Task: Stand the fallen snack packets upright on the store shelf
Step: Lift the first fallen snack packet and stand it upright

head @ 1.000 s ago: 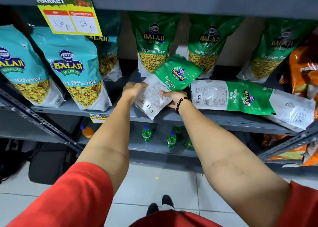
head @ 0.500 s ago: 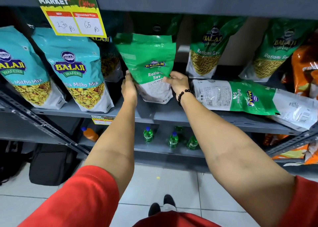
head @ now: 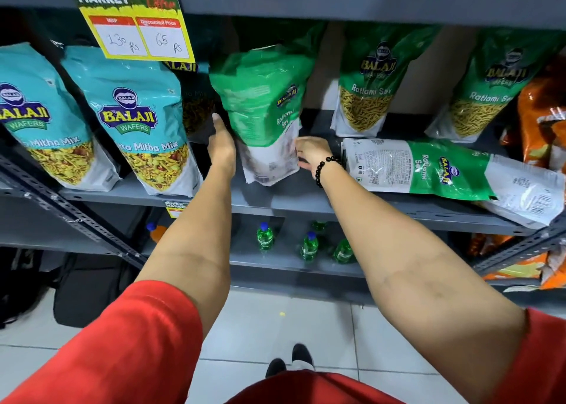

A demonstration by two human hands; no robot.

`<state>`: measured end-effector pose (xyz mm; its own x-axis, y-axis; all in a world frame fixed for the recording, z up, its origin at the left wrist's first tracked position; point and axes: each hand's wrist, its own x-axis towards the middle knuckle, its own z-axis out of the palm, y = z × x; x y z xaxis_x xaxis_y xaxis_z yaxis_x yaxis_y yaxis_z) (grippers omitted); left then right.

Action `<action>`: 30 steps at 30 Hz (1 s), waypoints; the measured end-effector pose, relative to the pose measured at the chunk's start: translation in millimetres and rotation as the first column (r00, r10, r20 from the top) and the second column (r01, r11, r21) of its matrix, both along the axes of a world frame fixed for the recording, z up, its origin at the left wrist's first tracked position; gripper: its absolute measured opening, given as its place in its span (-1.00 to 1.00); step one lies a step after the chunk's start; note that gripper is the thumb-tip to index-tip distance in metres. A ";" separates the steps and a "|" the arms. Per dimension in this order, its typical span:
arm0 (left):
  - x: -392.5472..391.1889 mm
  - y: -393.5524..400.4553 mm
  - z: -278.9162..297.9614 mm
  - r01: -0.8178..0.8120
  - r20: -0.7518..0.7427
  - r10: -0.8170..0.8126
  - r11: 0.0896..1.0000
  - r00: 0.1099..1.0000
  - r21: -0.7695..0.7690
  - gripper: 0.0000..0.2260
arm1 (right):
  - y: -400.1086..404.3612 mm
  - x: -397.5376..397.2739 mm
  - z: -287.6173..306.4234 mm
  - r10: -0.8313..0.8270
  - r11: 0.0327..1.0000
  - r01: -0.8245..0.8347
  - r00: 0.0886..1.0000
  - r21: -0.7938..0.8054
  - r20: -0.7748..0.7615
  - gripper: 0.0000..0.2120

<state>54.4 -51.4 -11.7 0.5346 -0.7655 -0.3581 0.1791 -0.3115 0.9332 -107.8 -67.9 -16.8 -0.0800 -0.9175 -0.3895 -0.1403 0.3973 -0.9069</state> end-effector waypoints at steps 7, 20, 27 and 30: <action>-6.3 14.4 0.1 0.208 -0.114 -0.203 0.978 0.972 0.029 -0.36 | 20.9 11.6 -6.7 0.274 0.960 -0.254 0.935 0.116 -0.226 -0.19; 2.4 4.9 -17.2 0.274 0.082 -0.273 0.962 0.959 0.000 -0.40 | 17.2 -6.2 -21.0 -0.021 0.978 -0.038 0.961 -0.207 -0.275 -0.13; -5.0 -2.1 -10.2 0.479 0.126 -0.466 0.871 0.876 -0.110 -0.20 | 2.3 -10.8 -27.1 -0.023 0.975 0.013 0.999 -0.221 -0.039 -0.49; -4.5 -2.6 -21.4 0.380 0.117 -0.364 0.907 0.924 -0.180 -0.33 | 1.4 -5.4 -24.8 0.038 0.979 -0.033 0.999 -0.203 0.020 -0.46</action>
